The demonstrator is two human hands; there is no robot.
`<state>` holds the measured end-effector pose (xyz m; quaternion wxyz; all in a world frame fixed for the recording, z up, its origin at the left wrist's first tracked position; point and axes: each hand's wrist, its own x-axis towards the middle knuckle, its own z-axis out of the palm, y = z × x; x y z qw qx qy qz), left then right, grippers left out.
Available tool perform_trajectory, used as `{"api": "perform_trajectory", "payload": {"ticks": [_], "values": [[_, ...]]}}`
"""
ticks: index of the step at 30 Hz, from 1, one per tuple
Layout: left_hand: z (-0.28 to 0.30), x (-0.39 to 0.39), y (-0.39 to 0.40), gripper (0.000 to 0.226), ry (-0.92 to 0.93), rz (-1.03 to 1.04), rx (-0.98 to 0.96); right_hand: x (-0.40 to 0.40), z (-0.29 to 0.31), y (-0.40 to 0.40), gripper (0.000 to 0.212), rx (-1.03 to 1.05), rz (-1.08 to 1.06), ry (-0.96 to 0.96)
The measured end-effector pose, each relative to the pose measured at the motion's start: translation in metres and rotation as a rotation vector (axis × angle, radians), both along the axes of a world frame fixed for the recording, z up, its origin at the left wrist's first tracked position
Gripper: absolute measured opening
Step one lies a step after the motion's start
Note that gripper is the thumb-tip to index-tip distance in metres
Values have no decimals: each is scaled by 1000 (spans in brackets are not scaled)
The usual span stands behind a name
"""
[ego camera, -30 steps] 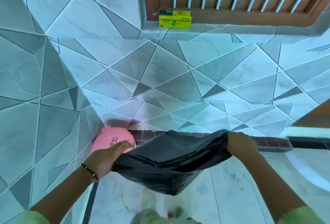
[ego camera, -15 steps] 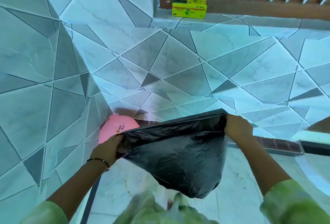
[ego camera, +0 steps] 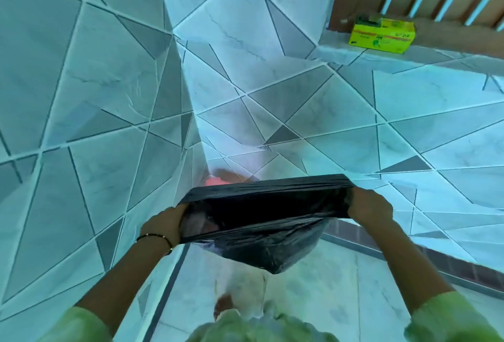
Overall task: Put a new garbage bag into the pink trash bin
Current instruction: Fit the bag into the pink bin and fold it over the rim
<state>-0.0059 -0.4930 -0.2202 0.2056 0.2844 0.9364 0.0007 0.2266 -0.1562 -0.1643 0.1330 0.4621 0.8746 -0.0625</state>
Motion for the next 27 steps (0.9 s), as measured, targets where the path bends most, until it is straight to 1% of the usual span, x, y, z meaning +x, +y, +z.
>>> {"api": "perform_trajectory", "payload": {"ticks": [4,11,15,19,23,27], "values": [[-3,-34,-13,61,40,-26,-20,-35,-2,-10,24,34,10,-19],[9,-57,-27,61,57,-11,-18,-70,-3,-25,23,15,54,-28],[14,-72,-29,65,32,10,7,-87,4,-24,22,26,50,-4],[17,-87,-33,67,29,9,44,-101,10,-24,13,6,54,5],[19,-98,-37,65,37,7,57,-116,16,-24,17,7,69,11],[15,-106,-37,67,20,-6,52,-127,21,-23,12,-2,48,-6]]}}
